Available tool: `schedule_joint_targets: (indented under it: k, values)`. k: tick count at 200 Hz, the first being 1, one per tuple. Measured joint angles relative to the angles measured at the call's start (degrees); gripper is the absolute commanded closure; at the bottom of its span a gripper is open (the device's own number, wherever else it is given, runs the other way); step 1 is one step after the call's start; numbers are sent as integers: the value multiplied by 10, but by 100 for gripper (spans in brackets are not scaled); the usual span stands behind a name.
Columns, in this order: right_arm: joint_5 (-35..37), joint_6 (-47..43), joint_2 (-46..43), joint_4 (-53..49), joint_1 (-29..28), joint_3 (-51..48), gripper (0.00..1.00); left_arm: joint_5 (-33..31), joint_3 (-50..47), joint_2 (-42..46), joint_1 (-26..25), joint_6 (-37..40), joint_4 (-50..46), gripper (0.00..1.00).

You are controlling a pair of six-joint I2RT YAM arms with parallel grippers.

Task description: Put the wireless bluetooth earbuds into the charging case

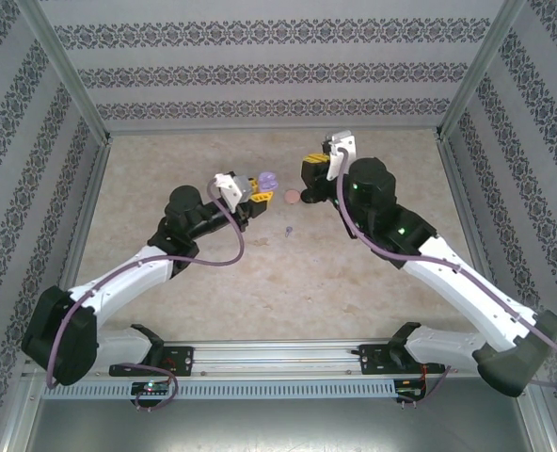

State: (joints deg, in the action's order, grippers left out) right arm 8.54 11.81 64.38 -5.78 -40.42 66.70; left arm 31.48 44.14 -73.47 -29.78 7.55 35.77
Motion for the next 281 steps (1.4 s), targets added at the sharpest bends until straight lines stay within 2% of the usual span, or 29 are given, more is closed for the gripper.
schedule_joint_targets:
  k: [51, 116, 204, 281]
  values:
    - [-71, -33, -48, 91, 7, -73, 86, 8, 63, -77, -33, 11, 25, 100]
    - [-127, -26, -55, 134, 36, -111, 87, 16, 87, -103, -40, -7, 64, 100]
    - [-166, 2, -42, 160, 41, -114, 88, 26, 89, -103, -48, -16, 71, 100]
    - [-170, 5, -31, 160, 47, -114, 90, 28, 90, -103, -48, -16, 71, 100]
